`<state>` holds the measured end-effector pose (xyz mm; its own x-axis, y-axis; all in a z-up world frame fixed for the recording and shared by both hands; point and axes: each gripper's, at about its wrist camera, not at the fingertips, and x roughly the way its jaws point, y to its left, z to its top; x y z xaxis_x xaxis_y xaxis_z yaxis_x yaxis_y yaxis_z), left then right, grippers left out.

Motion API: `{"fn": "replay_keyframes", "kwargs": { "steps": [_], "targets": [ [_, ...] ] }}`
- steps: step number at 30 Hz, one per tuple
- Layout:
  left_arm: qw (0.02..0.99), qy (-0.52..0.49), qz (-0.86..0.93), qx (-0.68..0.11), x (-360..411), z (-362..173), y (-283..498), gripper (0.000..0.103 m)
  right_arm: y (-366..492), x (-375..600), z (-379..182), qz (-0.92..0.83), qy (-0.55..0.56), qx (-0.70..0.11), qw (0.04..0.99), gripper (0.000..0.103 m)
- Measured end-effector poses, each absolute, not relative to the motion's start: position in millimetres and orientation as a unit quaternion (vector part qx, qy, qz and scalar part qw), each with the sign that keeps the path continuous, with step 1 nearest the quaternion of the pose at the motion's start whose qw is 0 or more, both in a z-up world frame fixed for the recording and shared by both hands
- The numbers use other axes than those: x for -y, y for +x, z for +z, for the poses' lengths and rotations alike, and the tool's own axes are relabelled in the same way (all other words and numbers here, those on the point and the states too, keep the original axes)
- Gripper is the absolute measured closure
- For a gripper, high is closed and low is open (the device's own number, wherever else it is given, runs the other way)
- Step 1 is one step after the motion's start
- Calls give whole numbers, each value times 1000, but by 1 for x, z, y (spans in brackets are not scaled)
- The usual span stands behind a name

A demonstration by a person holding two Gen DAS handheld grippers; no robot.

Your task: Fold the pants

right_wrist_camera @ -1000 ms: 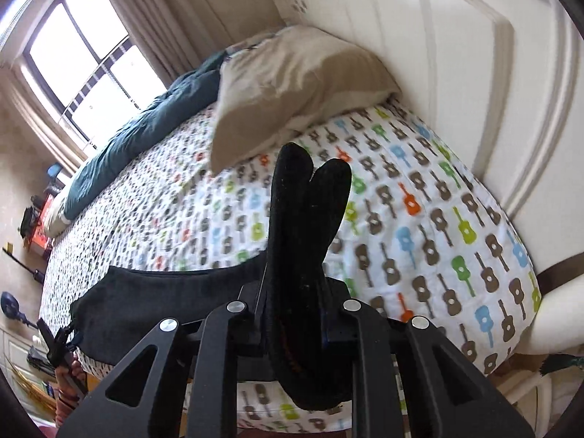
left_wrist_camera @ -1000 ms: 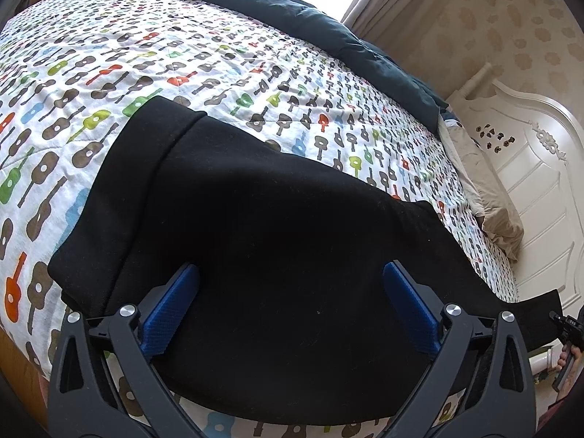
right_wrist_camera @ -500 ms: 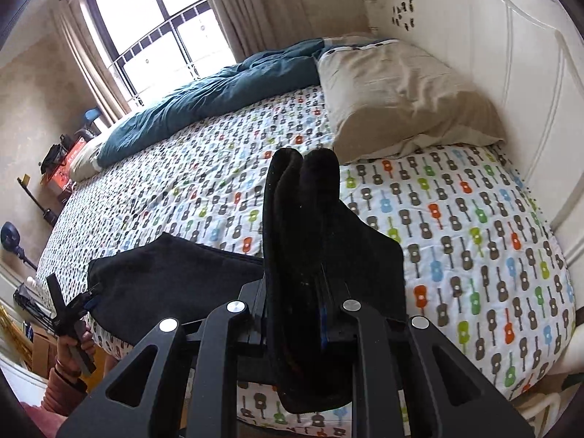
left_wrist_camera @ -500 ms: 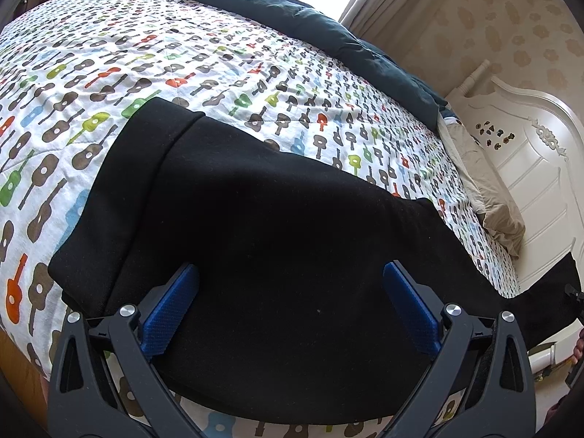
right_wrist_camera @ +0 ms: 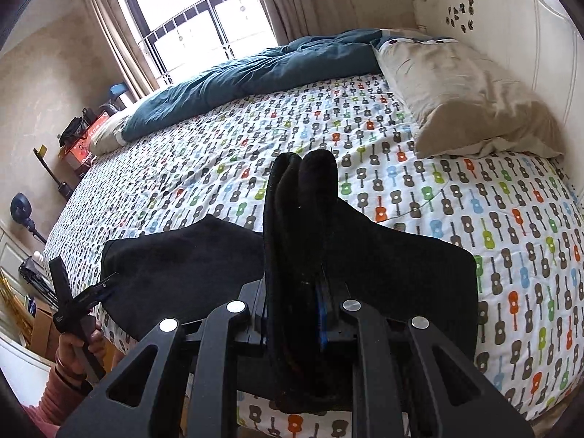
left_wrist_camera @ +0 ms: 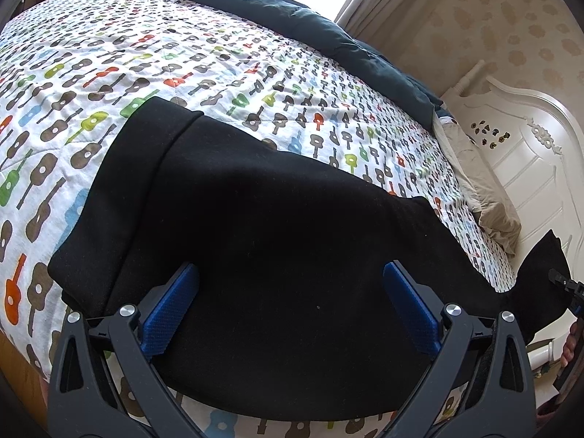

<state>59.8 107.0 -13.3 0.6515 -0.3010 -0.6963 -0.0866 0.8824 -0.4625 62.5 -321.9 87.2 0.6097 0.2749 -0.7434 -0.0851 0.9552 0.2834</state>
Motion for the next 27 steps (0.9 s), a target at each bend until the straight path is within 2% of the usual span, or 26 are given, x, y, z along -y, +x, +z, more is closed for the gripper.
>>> {"fn": "replay_keyframes", "kwargs": {
  "steps": [27],
  "targets": [
    [879,-235,-69,-410,-107,-13,58,3,86,217,20,122,82,-472,869,84]
  ]
}}
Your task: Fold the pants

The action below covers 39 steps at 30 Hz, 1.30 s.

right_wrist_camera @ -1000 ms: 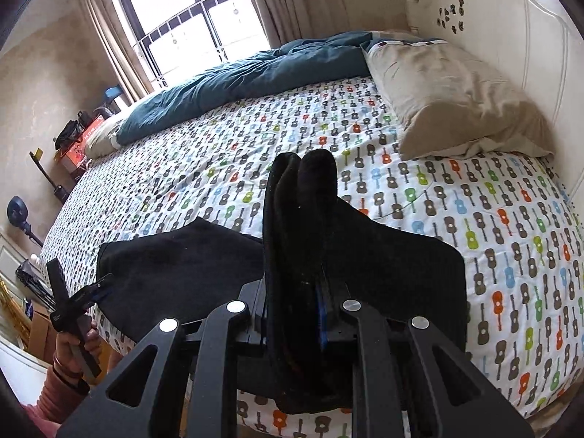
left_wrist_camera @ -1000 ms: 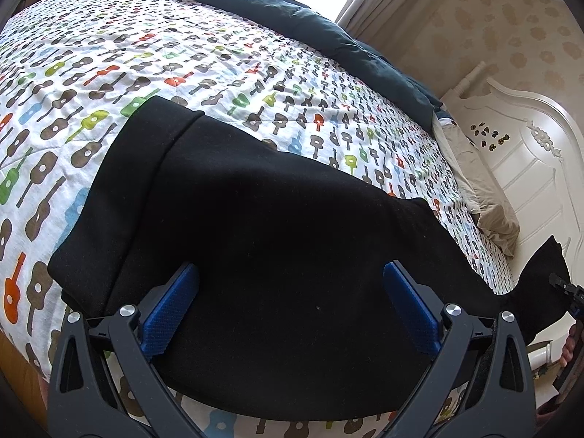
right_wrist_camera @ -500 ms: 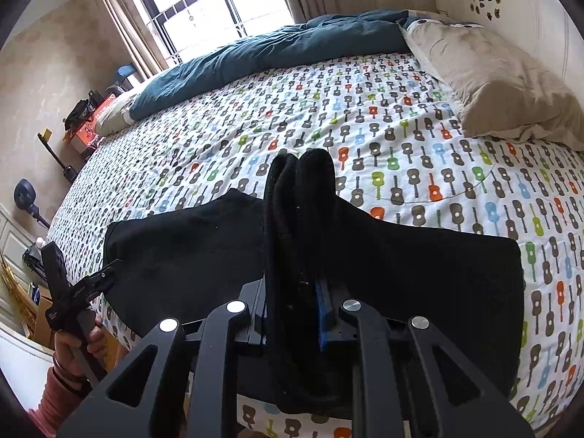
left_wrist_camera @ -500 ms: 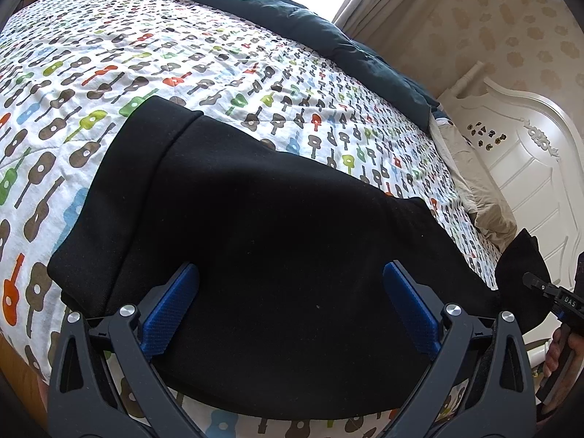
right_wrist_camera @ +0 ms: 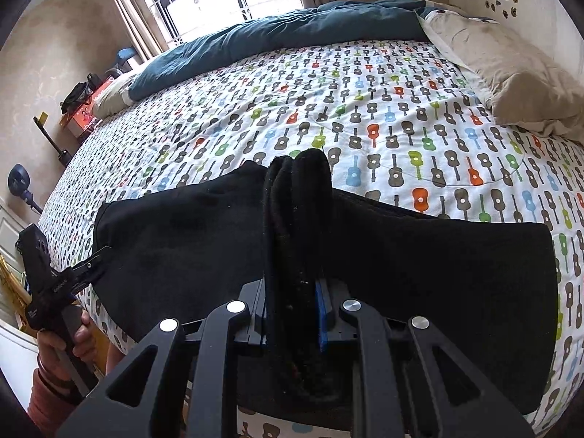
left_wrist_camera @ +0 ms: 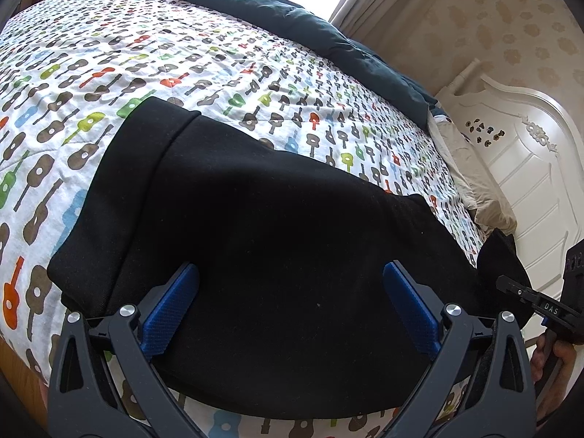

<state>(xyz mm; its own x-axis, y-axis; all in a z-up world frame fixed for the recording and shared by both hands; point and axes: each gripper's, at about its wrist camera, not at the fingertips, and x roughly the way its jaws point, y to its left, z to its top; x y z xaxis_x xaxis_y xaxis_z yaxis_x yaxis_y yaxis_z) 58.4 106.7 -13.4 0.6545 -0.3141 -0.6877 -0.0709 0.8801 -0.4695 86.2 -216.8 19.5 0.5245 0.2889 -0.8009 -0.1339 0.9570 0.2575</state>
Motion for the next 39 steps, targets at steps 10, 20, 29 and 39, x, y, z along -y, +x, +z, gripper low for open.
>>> {"fn": "replay_keyframes", "kwargs": {
  "steps": [10,20,29,39],
  "targets": [
    [879,-234,-72,-409,-104,-14,58,3,90,188,7,136,81,-479,863,84],
    [879,-237,-73,-408,-103,-14,57,3,95,162,-6,141,67,-490,858,84],
    [879,-235,-74,-407,-101,-12,57,3,96,151,-14,133,52,-496,856,83],
    [880,-236,-74,-407,-98,-12,58,3,97,143,-15,123,37,-494,860,83]
  ]
}}
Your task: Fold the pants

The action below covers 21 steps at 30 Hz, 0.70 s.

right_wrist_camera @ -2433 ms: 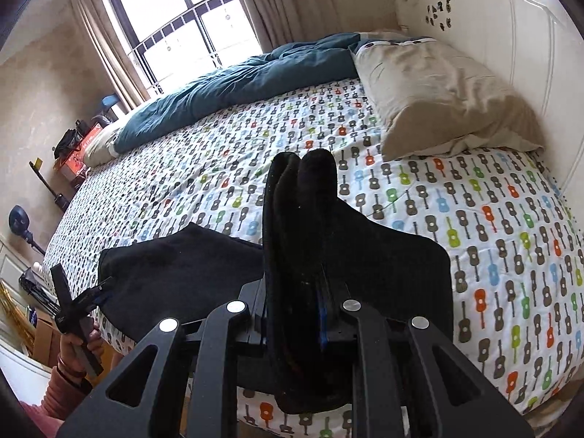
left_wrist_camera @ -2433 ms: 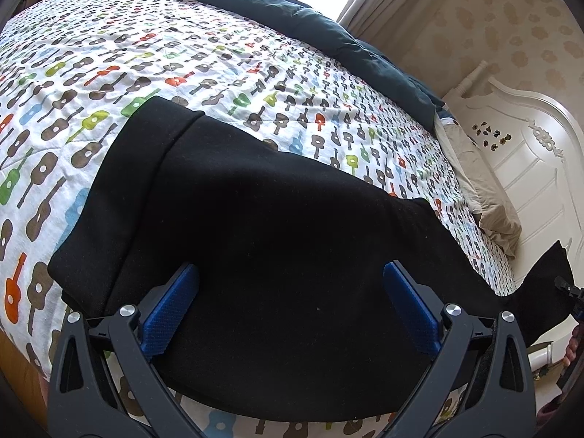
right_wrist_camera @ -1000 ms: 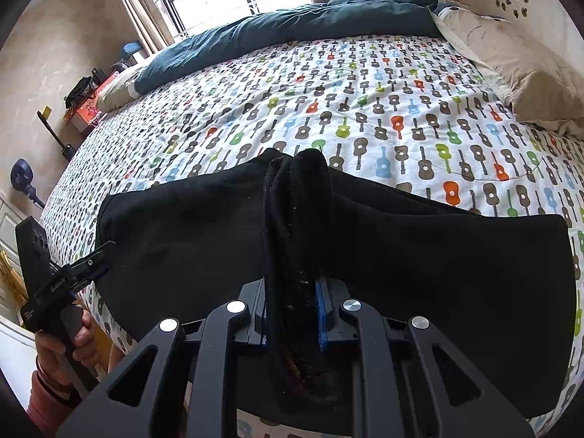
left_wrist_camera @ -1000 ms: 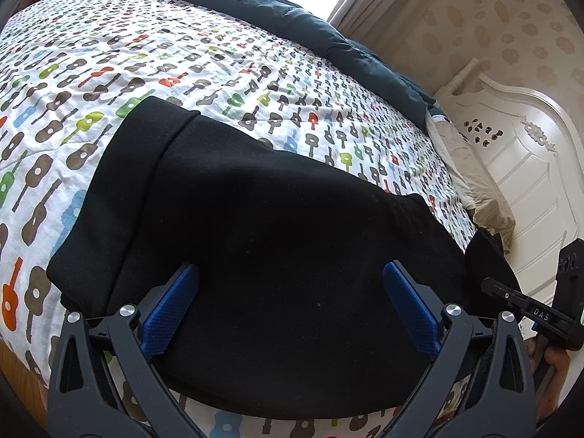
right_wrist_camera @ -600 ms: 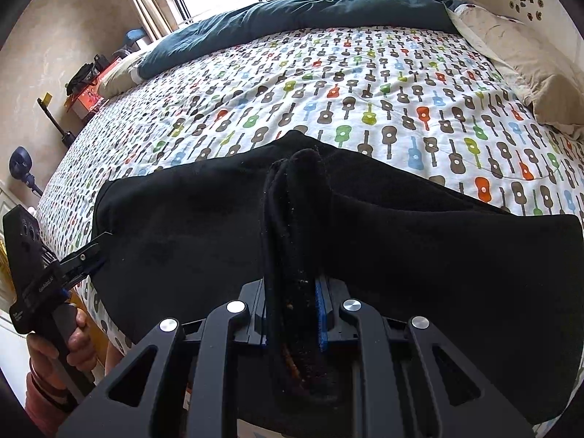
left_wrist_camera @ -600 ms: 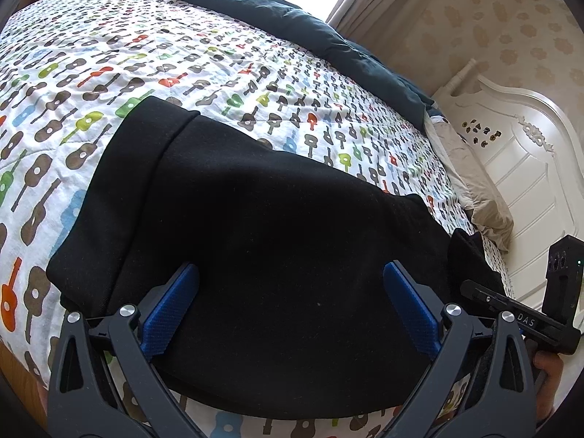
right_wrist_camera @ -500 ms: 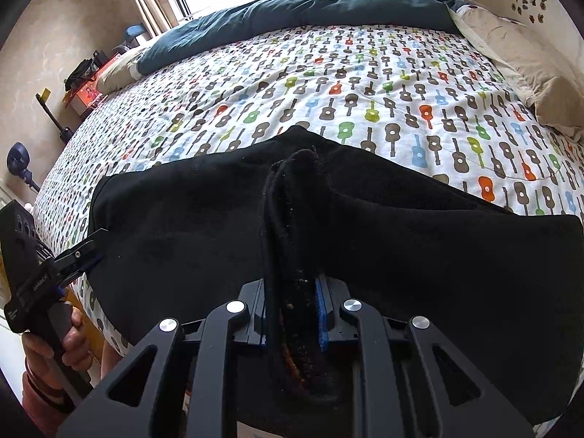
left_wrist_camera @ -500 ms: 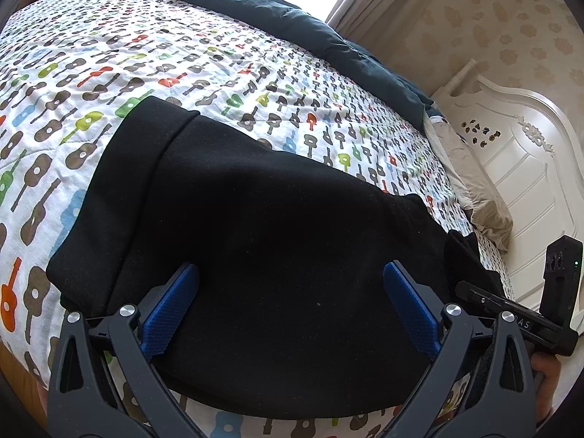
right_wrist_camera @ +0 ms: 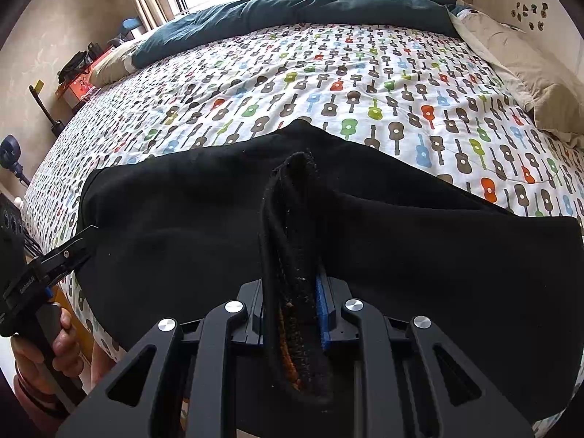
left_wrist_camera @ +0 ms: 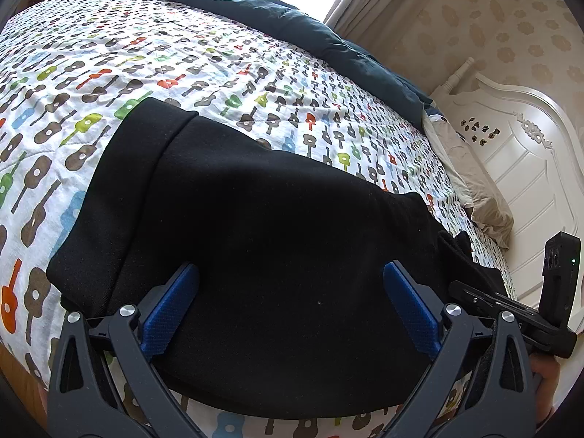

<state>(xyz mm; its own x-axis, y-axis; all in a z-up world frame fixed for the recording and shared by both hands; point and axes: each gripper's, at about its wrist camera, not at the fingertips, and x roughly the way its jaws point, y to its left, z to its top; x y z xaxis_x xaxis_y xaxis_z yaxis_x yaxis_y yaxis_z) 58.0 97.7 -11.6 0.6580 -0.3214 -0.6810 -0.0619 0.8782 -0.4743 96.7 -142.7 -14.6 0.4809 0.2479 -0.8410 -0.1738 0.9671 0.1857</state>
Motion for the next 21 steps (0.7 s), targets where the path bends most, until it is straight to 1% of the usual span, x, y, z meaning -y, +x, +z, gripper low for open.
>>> {"fn": "replay_keyframes", "kwargs": {
  "steps": [11,16,21],
  "targets": [
    [880,-235,-74,-407,-100,-13,56,3,96,134,-13,117,25,-488,865,82],
    [880,-235,-75,-407,-100,-13,56,3,93,128,-15,132,37,-488,862,72],
    [880,-235,-74,-407,-100,-13,55,3,89,119,-16,152,41,-490,857,68]
  ]
}}
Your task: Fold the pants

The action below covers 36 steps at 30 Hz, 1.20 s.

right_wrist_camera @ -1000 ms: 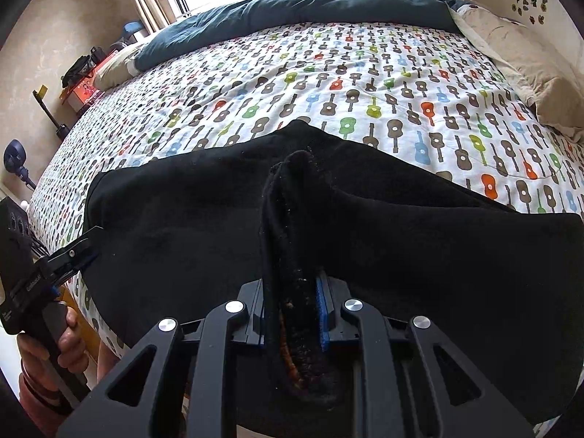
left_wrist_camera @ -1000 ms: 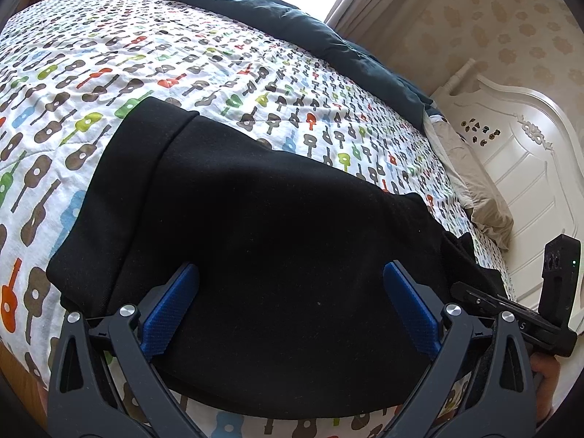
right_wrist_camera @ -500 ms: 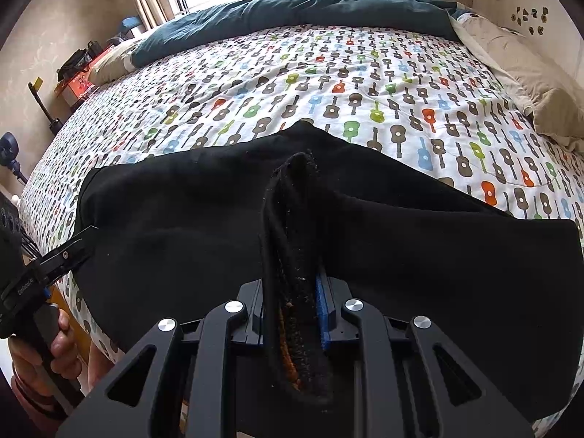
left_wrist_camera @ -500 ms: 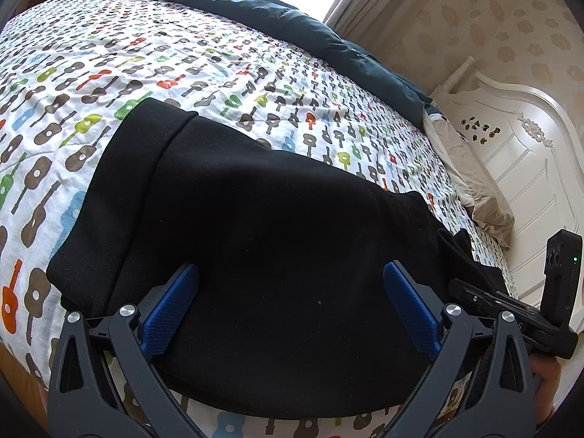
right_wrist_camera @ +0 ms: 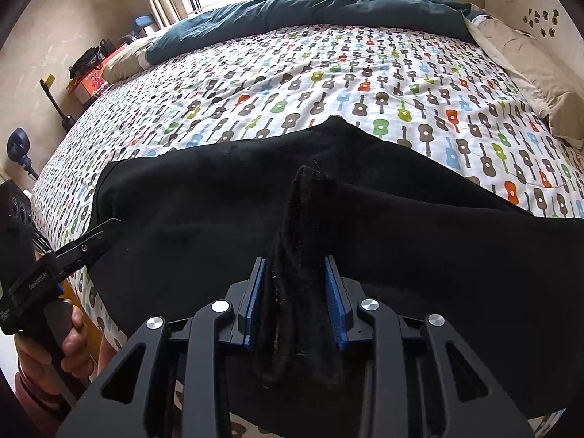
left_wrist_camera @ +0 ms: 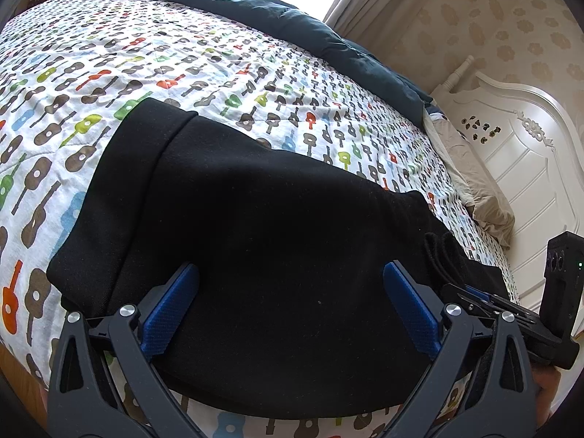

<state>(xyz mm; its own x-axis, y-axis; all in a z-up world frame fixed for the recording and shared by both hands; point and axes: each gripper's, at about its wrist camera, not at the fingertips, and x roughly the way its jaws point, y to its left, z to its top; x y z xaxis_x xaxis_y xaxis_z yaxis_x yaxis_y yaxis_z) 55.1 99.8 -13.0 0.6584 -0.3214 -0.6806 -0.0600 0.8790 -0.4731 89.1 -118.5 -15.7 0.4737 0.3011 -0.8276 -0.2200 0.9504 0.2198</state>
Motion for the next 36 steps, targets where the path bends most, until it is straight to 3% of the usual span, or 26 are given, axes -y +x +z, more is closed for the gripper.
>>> {"fn": "replay_keyframes", "kwargs": {
  "steps": [6,14,21,25,29,30,32,34,36],
  "targets": [
    [880,-235,-74,-406,-100,-13,55,3,78,104,-15,187,41,-488,852,52],
    [882,-221,-75,-410,-98,-12,58,3,49,134,12,250,98,-463,844,51],
    [883,-218,-74,-410,-98,-12,58,3,47,304,38,192,262,-398,858,46],
    [884,-210,-71,-411,-99,-16,60,3,67,407,1,119,344,-402,840,46],
    [886,-202,-66,-413,-96,-16,61,3,94,441,-49,113,386,-443,801,46],
    [886,-200,-65,-414,-96,-16,61,3,100,443,-59,121,398,-444,793,48],
    [886,-196,-64,-416,-96,-16,61,3,106,445,-70,145,418,-437,783,66],
    [886,-193,-64,-418,-96,-16,62,3,110,446,-76,147,420,-444,778,74],
    [886,-189,-62,-419,-94,-16,62,3,111,446,-81,148,419,-445,777,75]
  ]
}}
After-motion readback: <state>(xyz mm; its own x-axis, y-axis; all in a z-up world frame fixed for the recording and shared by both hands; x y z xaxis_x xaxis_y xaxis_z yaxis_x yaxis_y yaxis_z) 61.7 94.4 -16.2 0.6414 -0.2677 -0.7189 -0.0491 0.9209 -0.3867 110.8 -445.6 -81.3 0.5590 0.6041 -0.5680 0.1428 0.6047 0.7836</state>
